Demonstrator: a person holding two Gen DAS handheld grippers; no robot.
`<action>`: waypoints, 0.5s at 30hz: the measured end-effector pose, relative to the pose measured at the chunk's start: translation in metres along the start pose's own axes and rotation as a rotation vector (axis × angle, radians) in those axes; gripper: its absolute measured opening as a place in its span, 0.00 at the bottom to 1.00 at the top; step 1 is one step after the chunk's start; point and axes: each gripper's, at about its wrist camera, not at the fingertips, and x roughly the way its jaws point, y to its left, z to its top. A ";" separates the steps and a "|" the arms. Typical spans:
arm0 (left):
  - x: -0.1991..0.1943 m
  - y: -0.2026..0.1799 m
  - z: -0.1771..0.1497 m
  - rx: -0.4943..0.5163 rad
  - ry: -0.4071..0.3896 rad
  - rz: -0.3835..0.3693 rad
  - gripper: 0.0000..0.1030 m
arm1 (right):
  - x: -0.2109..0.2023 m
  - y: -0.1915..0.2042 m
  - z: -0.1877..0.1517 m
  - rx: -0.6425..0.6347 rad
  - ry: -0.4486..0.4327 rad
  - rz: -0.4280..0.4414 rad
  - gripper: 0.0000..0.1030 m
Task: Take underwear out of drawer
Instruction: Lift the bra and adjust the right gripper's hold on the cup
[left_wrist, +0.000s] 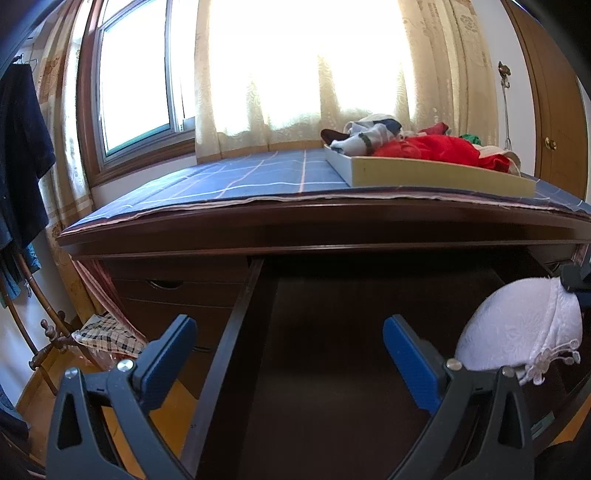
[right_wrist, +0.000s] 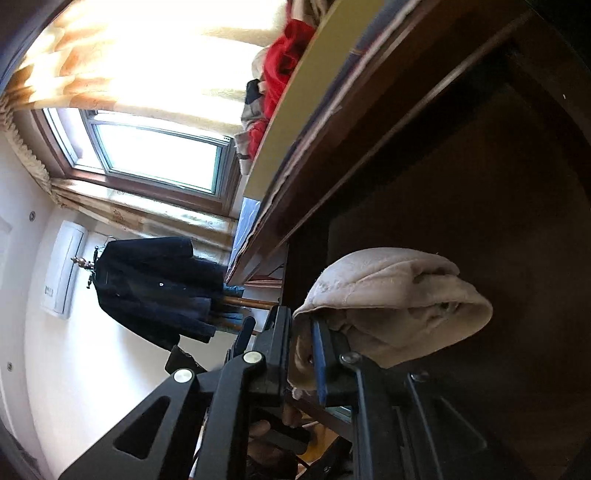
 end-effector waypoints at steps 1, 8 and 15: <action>0.000 0.000 0.000 0.000 0.001 -0.001 1.00 | 0.001 0.001 0.001 0.003 -0.002 -0.013 0.13; 0.000 0.000 0.000 0.001 -0.002 -0.001 1.00 | 0.001 -0.016 0.001 0.101 0.037 -0.049 0.59; 0.000 0.000 0.000 0.002 -0.001 0.000 1.00 | -0.022 0.004 -0.009 -0.001 0.103 -0.259 0.84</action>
